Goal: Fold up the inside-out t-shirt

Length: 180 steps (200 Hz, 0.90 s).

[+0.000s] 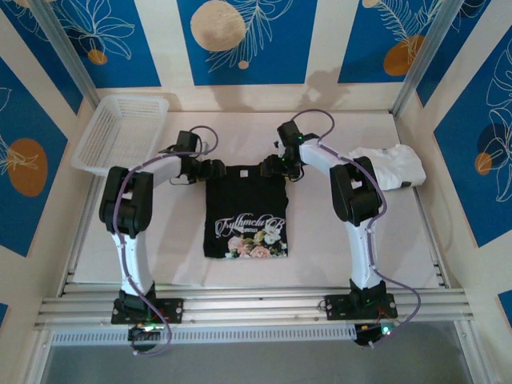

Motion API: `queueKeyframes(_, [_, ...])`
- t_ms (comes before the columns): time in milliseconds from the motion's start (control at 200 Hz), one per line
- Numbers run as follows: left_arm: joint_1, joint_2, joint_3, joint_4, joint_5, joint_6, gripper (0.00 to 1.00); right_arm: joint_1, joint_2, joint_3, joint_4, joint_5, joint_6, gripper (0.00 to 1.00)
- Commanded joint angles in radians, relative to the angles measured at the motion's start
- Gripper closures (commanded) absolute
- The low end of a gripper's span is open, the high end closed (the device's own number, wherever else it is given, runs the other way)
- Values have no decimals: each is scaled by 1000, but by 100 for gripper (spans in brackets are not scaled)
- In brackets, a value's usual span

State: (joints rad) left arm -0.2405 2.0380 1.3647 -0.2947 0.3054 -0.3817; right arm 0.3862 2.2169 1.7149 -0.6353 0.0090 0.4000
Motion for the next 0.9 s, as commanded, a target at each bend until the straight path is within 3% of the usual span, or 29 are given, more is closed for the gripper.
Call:
queueKeyframes(0, [-19,66,2,-11,123,15,29,16,54,60,-101,-57,3,32])
queueKeyframes(315, [-25,77,18,11,198,14,67,17,68,100,-104,-121,6,63])
queueKeyframes(685, [6,62,23,35,197,10,100,-18,-36,16,55,-181,-7,96])
queueKeyframes(895, [33,-17,8,81,212,-8,100,-55,-163,-94,230,-245,18,100])
